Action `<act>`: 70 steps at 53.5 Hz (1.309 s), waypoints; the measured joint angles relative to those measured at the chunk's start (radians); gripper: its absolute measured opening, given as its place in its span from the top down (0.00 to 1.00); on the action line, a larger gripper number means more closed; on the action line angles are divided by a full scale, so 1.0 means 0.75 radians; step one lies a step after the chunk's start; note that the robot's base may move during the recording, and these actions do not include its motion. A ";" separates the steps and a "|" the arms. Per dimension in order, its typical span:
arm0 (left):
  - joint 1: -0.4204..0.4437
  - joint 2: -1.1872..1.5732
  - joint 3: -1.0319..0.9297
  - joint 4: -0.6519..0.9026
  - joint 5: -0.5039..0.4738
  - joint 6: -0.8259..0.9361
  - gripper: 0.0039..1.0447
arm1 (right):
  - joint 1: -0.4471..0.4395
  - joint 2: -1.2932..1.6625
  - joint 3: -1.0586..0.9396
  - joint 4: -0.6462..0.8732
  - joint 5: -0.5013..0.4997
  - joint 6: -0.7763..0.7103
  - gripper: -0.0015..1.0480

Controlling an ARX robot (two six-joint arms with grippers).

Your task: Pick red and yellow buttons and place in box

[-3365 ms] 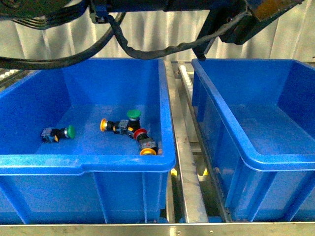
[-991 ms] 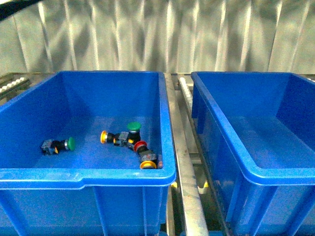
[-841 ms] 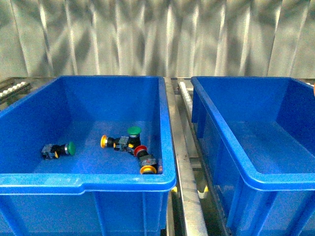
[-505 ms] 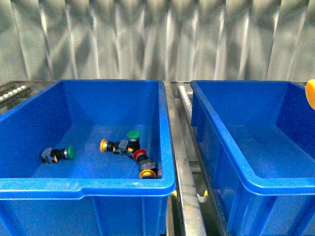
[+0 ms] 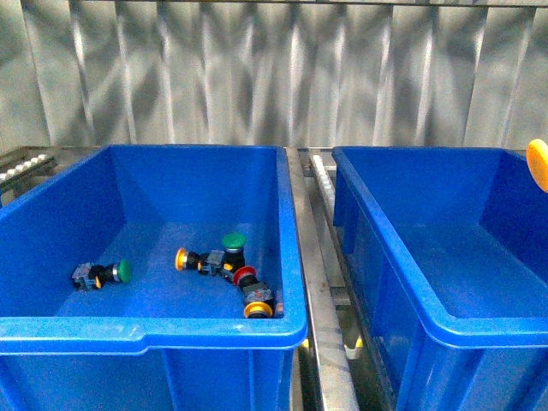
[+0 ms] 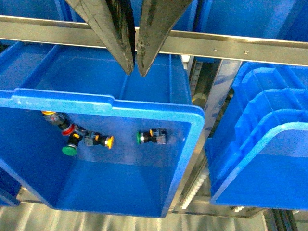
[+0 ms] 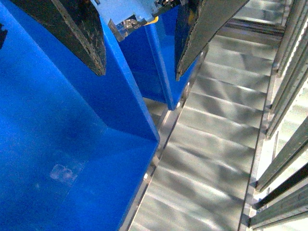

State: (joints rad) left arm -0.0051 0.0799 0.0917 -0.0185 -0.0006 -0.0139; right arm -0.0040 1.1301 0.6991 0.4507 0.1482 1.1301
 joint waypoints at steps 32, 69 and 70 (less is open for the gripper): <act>0.002 -0.087 -0.093 0.020 0.001 0.005 0.98 | 0.016 -0.043 -0.007 0.002 0.026 -0.042 0.65; 0.002 -0.087 -0.093 0.020 -0.003 0.008 0.07 | -0.104 -0.094 -0.057 -0.004 -0.030 0.000 0.65; 0.001 -0.087 -0.093 0.020 -0.003 0.008 0.07 | -0.111 -0.094 -0.058 -0.004 -0.031 0.000 0.65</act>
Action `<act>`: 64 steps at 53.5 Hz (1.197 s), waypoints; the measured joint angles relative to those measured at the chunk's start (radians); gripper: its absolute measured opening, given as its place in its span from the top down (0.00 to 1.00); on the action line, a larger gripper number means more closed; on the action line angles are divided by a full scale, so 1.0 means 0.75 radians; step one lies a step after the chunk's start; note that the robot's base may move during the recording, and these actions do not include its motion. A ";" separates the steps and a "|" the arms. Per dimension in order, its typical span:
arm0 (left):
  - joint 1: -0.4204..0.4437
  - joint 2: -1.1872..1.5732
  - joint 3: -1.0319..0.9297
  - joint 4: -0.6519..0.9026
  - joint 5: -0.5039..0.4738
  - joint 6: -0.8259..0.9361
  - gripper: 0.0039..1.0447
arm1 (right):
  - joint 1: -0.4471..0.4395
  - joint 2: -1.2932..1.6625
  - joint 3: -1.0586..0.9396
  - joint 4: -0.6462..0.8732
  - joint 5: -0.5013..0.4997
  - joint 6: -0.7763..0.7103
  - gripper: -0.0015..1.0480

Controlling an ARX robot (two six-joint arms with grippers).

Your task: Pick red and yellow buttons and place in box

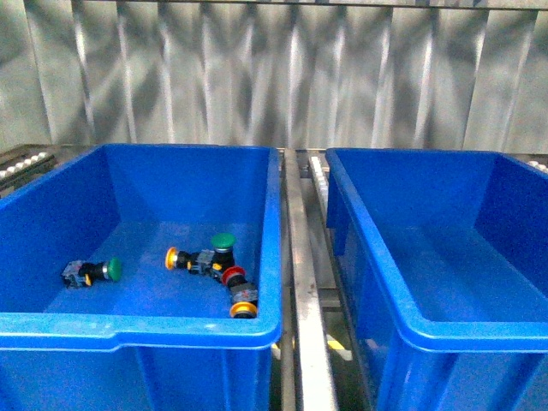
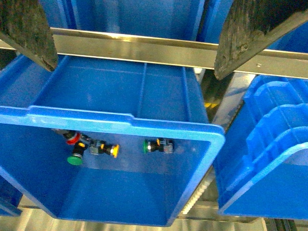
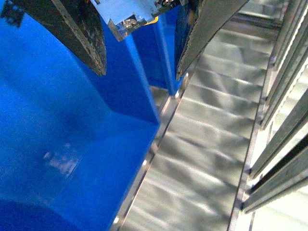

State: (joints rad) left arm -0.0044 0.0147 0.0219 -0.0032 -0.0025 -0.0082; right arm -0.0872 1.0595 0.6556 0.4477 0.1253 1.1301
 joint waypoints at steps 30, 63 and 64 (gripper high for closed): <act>0.001 0.000 0.000 0.003 0.008 0.001 0.07 | -0.347 0.207 0.107 0.053 -0.111 -0.177 0.65; 0.004 0.000 0.000 0.003 0.004 0.001 0.07 | -0.461 1.378 1.392 -0.715 -0.150 -1.295 0.65; 0.004 0.000 0.000 0.003 0.004 0.001 0.07 | -0.462 1.431 1.458 -0.760 -0.148 -1.317 0.65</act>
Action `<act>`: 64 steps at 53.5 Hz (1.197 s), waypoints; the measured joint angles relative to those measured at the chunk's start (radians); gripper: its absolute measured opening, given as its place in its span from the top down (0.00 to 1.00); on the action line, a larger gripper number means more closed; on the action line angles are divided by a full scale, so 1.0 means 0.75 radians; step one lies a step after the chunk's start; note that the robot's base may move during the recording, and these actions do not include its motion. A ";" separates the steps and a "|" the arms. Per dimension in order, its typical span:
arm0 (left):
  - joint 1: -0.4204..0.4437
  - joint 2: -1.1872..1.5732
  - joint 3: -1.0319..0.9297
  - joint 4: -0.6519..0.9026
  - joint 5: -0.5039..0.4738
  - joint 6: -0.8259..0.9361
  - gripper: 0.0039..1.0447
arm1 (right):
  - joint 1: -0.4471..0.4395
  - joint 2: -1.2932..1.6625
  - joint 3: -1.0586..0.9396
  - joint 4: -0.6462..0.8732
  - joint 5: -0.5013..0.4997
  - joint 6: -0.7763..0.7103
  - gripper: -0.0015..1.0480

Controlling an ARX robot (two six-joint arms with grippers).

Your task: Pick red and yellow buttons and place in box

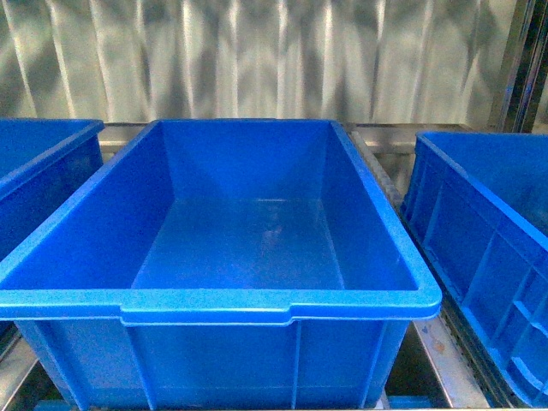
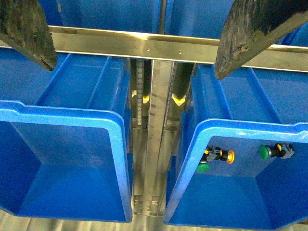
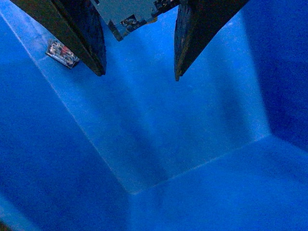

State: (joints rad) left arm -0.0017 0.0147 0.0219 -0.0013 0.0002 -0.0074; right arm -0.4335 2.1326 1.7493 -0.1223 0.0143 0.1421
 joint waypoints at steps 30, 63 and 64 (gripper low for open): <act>0.000 0.000 0.000 0.000 0.000 -0.001 0.07 | 0.027 0.543 0.803 -0.550 0.028 -0.151 0.66; 0.000 0.000 0.000 0.000 0.000 0.000 0.07 | -0.026 -0.069 0.058 0.058 -0.158 -0.046 0.06; 0.000 0.000 0.000 0.000 0.000 0.000 0.07 | -0.029 -0.123 -0.001 0.096 -0.174 -0.044 0.06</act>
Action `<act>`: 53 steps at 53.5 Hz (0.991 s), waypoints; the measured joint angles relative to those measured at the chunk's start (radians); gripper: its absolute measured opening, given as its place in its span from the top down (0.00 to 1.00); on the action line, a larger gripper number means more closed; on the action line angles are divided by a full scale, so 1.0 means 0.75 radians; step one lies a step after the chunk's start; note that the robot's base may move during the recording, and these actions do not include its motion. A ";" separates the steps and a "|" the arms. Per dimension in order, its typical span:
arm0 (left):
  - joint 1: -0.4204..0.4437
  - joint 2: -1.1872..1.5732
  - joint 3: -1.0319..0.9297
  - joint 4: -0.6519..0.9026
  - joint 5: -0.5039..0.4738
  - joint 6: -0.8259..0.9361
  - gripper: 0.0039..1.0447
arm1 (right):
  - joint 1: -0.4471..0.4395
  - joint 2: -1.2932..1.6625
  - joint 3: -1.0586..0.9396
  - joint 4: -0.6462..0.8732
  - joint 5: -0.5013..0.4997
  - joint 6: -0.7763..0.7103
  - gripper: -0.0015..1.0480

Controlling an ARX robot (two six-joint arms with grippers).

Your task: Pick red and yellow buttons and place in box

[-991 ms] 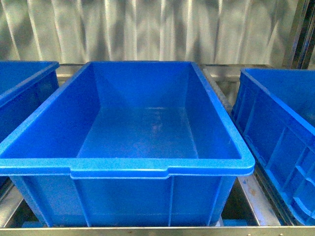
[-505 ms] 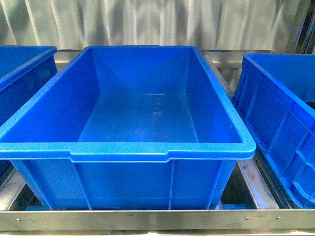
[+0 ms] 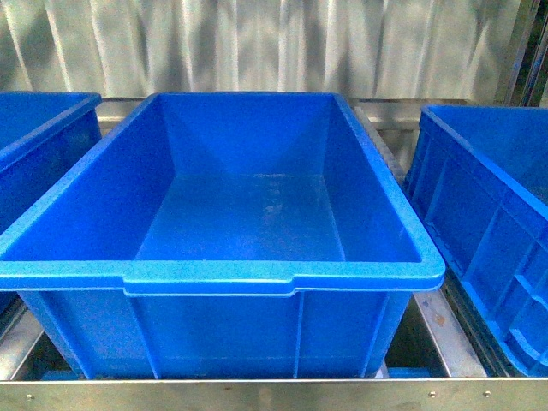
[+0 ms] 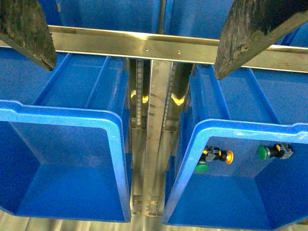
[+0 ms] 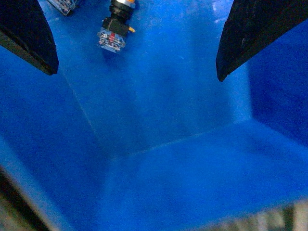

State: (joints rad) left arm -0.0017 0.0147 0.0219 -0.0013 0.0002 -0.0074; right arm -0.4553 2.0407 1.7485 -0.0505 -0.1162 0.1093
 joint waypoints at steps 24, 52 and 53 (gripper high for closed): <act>0.000 0.000 0.000 0.000 0.000 0.000 0.07 | -0.134 -1.004 -1.108 0.359 -0.380 0.274 0.08; 0.000 0.000 0.000 0.000 0.001 0.000 0.07 | 0.346 -2.082 -2.004 0.375 -0.092 -0.139 0.96; 0.000 0.000 -0.001 0.000 0.000 0.000 0.07 | 0.356 -2.093 -2.018 0.376 -0.079 -0.138 0.96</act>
State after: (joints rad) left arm -0.0017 0.0147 0.0216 -0.0013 0.0002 -0.0074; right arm -0.1886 0.4713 0.2348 0.2314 -0.1757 0.0055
